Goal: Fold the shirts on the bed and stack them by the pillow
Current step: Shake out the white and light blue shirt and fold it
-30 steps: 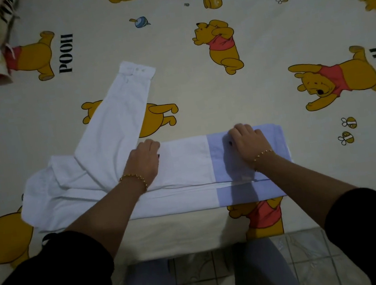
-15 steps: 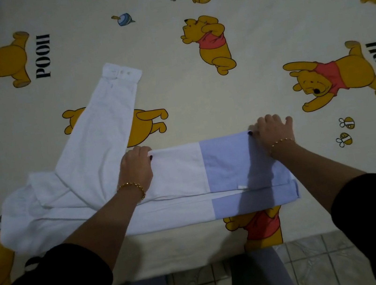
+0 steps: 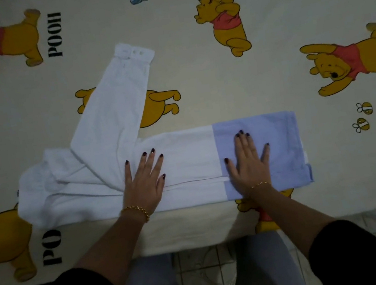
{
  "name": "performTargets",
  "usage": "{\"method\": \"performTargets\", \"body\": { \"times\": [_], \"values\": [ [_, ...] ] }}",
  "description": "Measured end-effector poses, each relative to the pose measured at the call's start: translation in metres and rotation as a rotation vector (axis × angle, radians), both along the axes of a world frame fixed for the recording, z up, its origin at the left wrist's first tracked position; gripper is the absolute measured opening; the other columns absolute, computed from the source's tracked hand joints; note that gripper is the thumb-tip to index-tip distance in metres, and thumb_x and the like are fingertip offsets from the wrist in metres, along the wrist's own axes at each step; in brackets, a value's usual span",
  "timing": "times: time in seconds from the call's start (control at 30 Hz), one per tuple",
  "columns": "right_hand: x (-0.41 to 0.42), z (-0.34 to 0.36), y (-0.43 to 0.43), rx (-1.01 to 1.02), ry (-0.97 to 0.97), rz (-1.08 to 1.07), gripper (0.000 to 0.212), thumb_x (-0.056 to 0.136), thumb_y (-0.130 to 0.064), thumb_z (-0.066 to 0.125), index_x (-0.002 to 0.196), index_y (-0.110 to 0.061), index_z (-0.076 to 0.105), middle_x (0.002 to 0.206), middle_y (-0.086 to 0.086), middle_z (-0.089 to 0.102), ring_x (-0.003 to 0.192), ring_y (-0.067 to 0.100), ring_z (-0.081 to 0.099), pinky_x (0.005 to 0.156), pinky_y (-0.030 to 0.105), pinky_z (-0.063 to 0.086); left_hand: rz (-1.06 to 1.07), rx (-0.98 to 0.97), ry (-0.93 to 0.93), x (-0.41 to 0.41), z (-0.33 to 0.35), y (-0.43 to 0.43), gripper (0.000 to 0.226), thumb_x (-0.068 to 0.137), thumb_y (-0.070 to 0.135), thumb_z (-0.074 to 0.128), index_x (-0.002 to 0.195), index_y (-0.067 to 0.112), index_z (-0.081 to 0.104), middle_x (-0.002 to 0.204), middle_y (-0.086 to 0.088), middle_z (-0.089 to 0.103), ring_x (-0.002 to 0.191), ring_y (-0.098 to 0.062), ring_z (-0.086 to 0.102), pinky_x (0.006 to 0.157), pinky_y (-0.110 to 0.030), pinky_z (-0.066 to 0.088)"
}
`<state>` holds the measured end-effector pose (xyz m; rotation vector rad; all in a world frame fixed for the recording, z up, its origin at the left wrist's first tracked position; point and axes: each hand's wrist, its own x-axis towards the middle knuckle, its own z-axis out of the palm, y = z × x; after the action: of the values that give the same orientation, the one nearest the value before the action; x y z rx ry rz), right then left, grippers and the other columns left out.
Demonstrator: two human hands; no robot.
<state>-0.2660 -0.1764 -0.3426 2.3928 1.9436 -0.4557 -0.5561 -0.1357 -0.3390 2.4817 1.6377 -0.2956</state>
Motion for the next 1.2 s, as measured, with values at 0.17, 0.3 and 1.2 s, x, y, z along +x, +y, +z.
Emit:
{"method": "performTargets", "body": {
  "times": [0.17,0.3,1.2],
  "values": [
    [-0.016,0.021,0.026,-0.049,-0.017,0.060,0.076,0.089,-0.052,0.006,0.152,-0.012,0.012,0.160,0.003,0.007,0.147,0.017,0.003,0.115,0.056,-0.002,0.052,0.099,-0.075,-0.029,0.032,0.027,0.054,0.095,0.033,0.025,0.141,0.010,0.041,0.150,-0.008,0.034,0.141,-0.024,0.027,0.115,-0.052,0.010],
    [-0.090,0.035,0.083,-0.049,0.085,0.207,0.064,0.095,-0.044,0.015,0.151,-0.014,0.017,0.160,0.004,0.010,0.147,0.018,0.005,0.116,0.053,0.002,0.307,0.158,-0.251,-0.067,0.048,0.069,0.050,0.094,0.029,0.035,0.137,0.005,0.042,0.145,-0.015,0.040,0.136,-0.031,0.036,0.113,-0.050,0.020],
    [-0.107,0.149,0.213,-0.156,-0.353,0.855,0.021,0.081,-0.039,0.052,0.095,-0.029,0.065,0.095,-0.005,0.067,0.103,0.018,0.058,0.105,0.043,0.024,-0.016,-0.301,-0.154,-0.071,0.141,0.131,0.040,0.081,0.047,0.067,0.107,0.020,0.053,0.092,-0.003,0.060,0.085,-0.022,0.055,0.064,-0.028,0.036]
  ]
}}
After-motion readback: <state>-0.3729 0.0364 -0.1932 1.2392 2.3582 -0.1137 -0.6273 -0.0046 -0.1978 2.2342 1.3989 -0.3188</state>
